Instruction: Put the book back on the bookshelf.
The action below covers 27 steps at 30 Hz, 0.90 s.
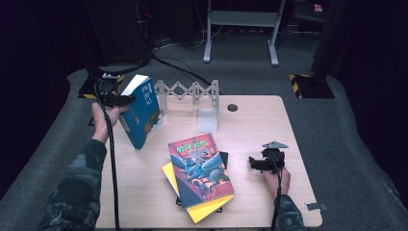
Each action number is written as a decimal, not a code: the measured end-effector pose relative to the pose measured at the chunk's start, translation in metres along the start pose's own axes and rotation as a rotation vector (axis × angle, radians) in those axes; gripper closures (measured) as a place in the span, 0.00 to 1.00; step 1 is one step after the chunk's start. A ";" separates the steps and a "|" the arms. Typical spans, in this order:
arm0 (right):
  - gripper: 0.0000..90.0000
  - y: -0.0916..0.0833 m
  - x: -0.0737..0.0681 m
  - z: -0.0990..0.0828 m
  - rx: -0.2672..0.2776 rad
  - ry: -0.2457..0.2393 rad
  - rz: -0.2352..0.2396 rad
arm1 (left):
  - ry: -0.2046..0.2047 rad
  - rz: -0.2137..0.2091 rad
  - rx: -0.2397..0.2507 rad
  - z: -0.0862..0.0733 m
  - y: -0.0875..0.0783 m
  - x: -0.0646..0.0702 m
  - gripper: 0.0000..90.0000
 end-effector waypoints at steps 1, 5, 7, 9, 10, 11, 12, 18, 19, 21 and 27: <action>0.11 0.000 0.000 0.000 0.000 -0.002 0.000 | -0.007 0.003 0.004 0.000 0.000 0.000 0.68; 0.11 0.000 0.000 0.000 0.000 -0.001 0.001 | -0.029 0.022 0.028 -0.002 0.000 0.002 0.68; 0.11 0.000 0.000 0.000 0.000 0.001 0.000 | -0.037 0.030 0.031 -0.003 0.000 0.002 0.68; 0.11 0.000 0.000 0.000 -0.001 -0.001 0.001 | -0.073 0.036 0.044 -0.004 -0.001 0.000 0.68; 0.11 0.000 0.000 0.000 -0.001 -0.001 0.001 | -0.097 0.039 0.049 -0.005 -0.001 -0.001 0.68; 0.11 0.000 0.000 0.000 -0.001 -0.001 0.001 | -0.109 0.040 0.054 -0.006 -0.001 -0.003 0.68; 0.11 0.000 0.000 0.000 0.000 -0.001 0.003 | -0.134 0.042 0.061 -0.007 -0.002 -0.004 0.68; 0.11 0.000 0.000 0.000 0.002 -0.004 0.004 | -0.174 0.088 0.090 -0.005 -0.002 -0.008 0.68; 0.11 0.000 0.000 0.000 0.001 -0.004 0.005 | -0.185 0.098 0.105 -0.002 -0.003 -0.010 0.68; 0.11 0.000 0.000 0.000 0.001 -0.005 0.004 | -0.197 0.102 0.114 0.000 -0.004 -0.010 0.68; 0.12 0.000 -0.001 0.000 0.002 0.004 0.003 | -0.229 0.127 0.158 0.010 0.000 -0.008 0.68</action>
Point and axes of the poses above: each handheld gripper's, and its own axes: y roughly forward along the jaws, z roughly out of its top, x roughly to its right, the point moved 1 cm from there along y, roughly forward along the jaws, and after that the axes turned 10 degrees about y, right-handed, at the moved point
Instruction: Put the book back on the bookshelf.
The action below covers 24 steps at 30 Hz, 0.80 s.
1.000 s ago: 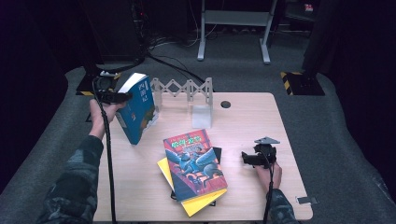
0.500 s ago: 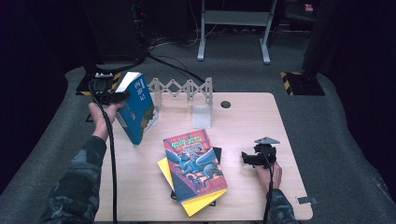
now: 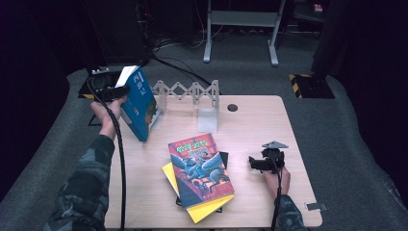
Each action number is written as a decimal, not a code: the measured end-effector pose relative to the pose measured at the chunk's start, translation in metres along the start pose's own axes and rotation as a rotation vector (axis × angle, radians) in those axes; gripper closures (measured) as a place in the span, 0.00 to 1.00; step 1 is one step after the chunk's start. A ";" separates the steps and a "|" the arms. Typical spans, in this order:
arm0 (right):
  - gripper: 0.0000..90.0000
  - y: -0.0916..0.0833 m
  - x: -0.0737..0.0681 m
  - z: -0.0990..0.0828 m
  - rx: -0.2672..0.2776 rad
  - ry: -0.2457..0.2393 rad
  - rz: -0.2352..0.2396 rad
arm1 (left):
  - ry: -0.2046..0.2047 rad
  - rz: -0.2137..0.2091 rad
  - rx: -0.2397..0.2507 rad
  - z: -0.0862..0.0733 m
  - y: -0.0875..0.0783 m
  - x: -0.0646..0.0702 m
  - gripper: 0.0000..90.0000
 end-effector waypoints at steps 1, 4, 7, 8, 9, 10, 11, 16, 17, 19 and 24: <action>0.12 0.000 0.000 0.000 0.000 0.000 0.000 | 0.000 0.000 0.000 0.000 0.000 0.000 0.68; 0.12 0.000 0.000 0.000 0.001 0.000 0.000 | -0.018 0.015 0.006 0.000 0.004 0.003 0.68; 0.12 0.000 0.000 0.000 0.001 0.000 0.000 | -0.008 0.031 0.016 -0.001 0.010 0.004 0.68; 0.12 0.000 0.000 0.000 0.001 0.000 0.000 | -0.013 0.035 0.015 -0.001 0.012 0.006 0.68; 0.12 0.000 0.000 0.000 0.001 0.000 0.001 | -0.013 0.043 0.012 -0.002 0.013 0.006 0.68; 0.12 0.000 0.000 0.000 0.001 0.000 0.000 | -0.020 0.049 0.020 -0.003 0.015 0.007 0.68; 0.12 0.000 0.000 0.000 0.001 -0.001 0.000 | -0.016 0.054 0.020 -0.004 0.017 0.008 0.68; 0.12 0.000 0.000 0.000 0.002 0.000 0.000 | -0.027 0.064 0.032 -0.004 0.021 0.010 0.68; 0.12 0.000 0.000 0.000 0.002 0.000 0.001 | -0.027 0.069 0.032 -0.004 0.022 0.010 0.68; 0.12 0.000 0.000 0.000 0.001 0.000 0.001 | -0.027 0.076 0.036 -0.005 0.024 0.011 0.68; 0.12 0.000 0.000 0.000 0.002 0.001 0.001 | -0.029 0.084 0.036 -0.006 0.029 0.012 0.68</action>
Point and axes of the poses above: each handheld gripper's, and its own axes: y roughly forward along the jaws, z roughly out of its top, x roughly to its right, the point moved 1 cm from there along y, roughly forward along the jaws, and after that the axes turned 10 degrees about y, right-handed, at the moved point
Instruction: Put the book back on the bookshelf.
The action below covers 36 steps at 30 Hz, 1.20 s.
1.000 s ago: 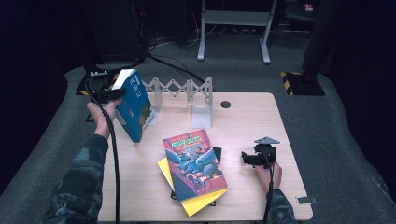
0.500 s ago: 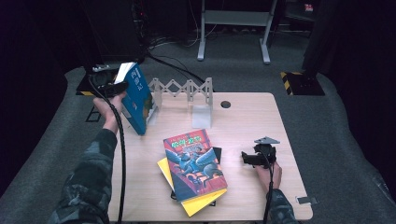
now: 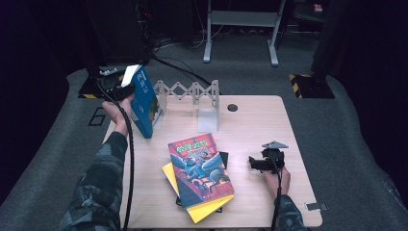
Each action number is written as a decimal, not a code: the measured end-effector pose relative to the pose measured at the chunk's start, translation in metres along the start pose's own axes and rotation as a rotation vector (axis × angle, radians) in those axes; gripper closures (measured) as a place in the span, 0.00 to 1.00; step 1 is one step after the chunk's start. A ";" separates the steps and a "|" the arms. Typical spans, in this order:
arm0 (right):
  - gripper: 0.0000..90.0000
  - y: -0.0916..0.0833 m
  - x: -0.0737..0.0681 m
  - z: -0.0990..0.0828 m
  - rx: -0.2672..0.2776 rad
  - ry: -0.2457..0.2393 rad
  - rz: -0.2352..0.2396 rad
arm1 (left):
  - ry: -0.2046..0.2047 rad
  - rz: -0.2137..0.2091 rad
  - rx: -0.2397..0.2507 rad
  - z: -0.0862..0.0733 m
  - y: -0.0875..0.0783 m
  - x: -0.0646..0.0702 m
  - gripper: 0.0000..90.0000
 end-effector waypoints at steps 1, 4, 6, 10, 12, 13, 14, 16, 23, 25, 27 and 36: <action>0.12 0.000 0.000 0.000 -0.001 0.000 0.001 | -0.014 0.004 -0.002 -0.001 0.002 0.001 0.68; 0.12 0.000 0.000 0.000 -0.001 -0.003 0.000 | -0.018 0.008 -0.002 -0.002 0.005 0.001 0.68; 0.12 0.000 0.000 0.000 -0.001 -0.006 0.001 | -0.008 0.017 0.007 -0.003 0.006 0.002 0.67; 0.13 -0.001 0.000 -0.001 -0.004 0.002 -0.001 | 0.003 0.024 0.006 -0.003 0.006 0.003 0.67; 0.13 -0.001 -0.001 -0.001 -0.005 0.004 -0.002 | 0.009 0.030 0.000 -0.003 0.007 0.002 0.67; 0.13 -0.001 -0.001 -0.001 -0.005 0.004 -0.002 | 0.015 0.038 0.002 -0.003 0.007 0.001 0.67; 0.13 -0.001 0.000 -0.001 -0.006 0.002 -0.002 | 0.024 0.039 -0.005 -0.003 0.007 0.001 0.67; 0.13 -0.001 0.000 -0.001 -0.001 -0.003 -0.001 | 0.024 0.028 -0.018 -0.003 0.006 -0.001 0.66; 0.13 -0.001 0.000 -0.001 -0.001 -0.002 0.000 | 0.021 -0.017 -0.070 -0.006 0.002 -0.009 0.48; 0.13 -0.001 0.000 -0.001 -0.002 -0.002 0.001 | 0.051 -0.017 -0.080 -0.007 -0.001 -0.010 0.44; 0.13 -0.001 0.000 -0.001 -0.002 -0.001 0.002 | 0.054 -0.022 -0.075 -0.007 -0.005 -0.012 0.39; 0.13 -0.001 0.000 0.000 -0.003 -0.001 0.004 | 0.080 -0.067 -0.068 -0.009 -0.032 -0.019 0.21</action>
Point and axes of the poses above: each handheld gripper's, and its own axes: y roughly forward along the jaws, z roughly out of its top, x roughly to its right, the point moved 1 cm from there along y, roughly forward along the jaws, and after that the axes turned 10 degrees about y, right-handed, at the moved point
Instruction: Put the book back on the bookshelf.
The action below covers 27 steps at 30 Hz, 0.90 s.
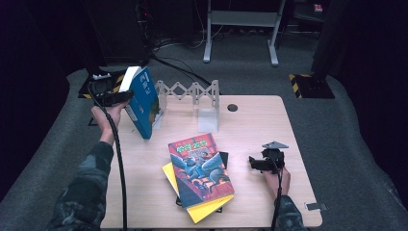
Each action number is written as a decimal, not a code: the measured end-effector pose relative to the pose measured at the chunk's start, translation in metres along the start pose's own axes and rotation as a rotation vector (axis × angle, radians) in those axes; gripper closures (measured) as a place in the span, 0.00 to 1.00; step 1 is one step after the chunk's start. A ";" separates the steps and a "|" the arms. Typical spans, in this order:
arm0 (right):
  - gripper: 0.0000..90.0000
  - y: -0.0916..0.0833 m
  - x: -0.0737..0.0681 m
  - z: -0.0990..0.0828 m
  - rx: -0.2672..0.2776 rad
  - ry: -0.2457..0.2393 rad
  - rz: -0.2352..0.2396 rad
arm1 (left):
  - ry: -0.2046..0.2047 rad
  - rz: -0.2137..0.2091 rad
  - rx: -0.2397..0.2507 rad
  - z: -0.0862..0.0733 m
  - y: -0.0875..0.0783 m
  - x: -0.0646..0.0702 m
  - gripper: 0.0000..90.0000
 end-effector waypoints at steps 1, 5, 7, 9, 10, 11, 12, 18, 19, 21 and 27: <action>0.13 0.000 0.000 0.000 0.000 0.000 0.000 | 0.007 -0.015 -0.004 -0.003 -0.006 0.001 0.20; 0.13 0.000 0.000 0.000 0.000 0.000 0.000 | 0.031 -0.034 0.004 -0.008 -0.016 0.004 0.17; 0.13 0.000 0.000 0.000 0.000 0.000 0.000 | 0.056 -0.045 0.025 -0.013 -0.026 0.008 0.16; 0.13 0.000 0.000 0.000 0.000 0.000 0.000 | 0.060 -0.048 0.031 -0.015 -0.029 0.009 0.15; 0.13 0.000 0.000 0.000 0.000 0.000 0.000 | 0.066 -0.048 0.037 -0.016 -0.033 0.010 0.14; 0.13 0.000 0.000 0.000 0.001 0.000 0.000 | 0.072 -0.063 0.042 -0.019 -0.041 0.012 0.12; 0.13 0.000 0.000 0.000 0.001 -0.001 0.000 | 0.079 -0.067 0.050 -0.021 -0.045 0.013 0.12; 0.13 0.000 0.000 0.000 0.002 -0.003 0.001 | 0.132 -0.081 0.070 -0.032 -0.062 0.021 0.10; 0.13 0.000 0.000 0.000 0.002 -0.003 0.001 | 0.146 -0.080 0.077 -0.035 -0.065 0.023 0.10; 0.13 0.000 0.000 0.000 0.002 -0.003 0.001 | 0.170 -0.074 0.086 -0.041 -0.069 0.029 0.10; 0.13 0.000 0.000 0.000 0.002 -0.004 0.002 | 0.254 -0.101 0.061 -0.063 -0.076 0.047 0.08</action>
Point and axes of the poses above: each handheld gripper's, and its own axes: y roughly forward along the jaws, z roughly out of its top, x roughly to its right, the point moved 1 cm from there along y, roughly forward along the jaws, and after that the axes turned 10 degrees about y, right-handed, at the moved point
